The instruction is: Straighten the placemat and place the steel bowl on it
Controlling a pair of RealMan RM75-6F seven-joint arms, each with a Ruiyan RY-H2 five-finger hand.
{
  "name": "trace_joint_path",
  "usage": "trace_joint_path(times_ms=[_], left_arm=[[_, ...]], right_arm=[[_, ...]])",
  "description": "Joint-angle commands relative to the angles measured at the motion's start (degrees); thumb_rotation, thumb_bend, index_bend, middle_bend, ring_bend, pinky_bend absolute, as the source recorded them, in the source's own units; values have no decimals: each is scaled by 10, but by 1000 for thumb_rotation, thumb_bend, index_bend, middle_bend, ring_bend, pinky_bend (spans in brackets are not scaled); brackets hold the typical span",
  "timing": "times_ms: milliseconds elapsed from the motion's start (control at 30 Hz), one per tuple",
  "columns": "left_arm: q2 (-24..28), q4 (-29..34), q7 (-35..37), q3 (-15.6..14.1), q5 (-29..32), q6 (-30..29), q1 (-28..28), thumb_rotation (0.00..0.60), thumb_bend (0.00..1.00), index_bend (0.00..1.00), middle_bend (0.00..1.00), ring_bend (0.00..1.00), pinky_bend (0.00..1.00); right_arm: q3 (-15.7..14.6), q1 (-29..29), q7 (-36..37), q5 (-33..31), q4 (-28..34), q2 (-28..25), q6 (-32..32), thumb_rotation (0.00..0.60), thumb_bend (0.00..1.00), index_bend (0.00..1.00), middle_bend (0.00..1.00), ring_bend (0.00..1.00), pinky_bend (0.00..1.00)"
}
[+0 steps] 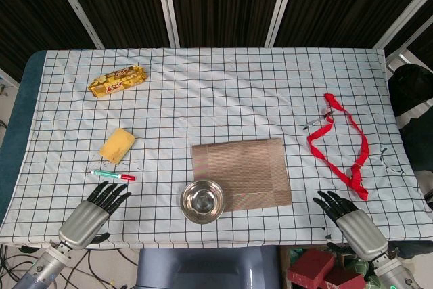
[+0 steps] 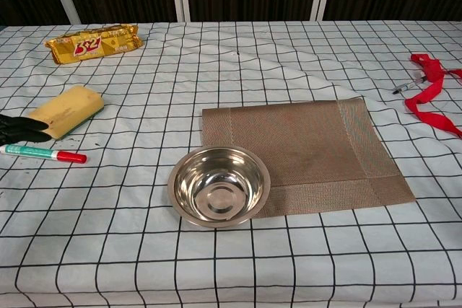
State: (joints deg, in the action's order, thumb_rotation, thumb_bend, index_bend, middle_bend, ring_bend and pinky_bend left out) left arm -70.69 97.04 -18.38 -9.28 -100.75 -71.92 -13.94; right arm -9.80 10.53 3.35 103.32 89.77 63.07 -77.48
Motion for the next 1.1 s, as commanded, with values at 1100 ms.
trace_joint_path(times_ms=[1100], left_arm=[[-18, 35, -27, 21, 17, 18, -13, 600, 40, 77, 4, 0, 0]], right_arm=[[17, -2, 25, -14, -6, 7, -19, 600, 111, 82, 0, 28, 190]])
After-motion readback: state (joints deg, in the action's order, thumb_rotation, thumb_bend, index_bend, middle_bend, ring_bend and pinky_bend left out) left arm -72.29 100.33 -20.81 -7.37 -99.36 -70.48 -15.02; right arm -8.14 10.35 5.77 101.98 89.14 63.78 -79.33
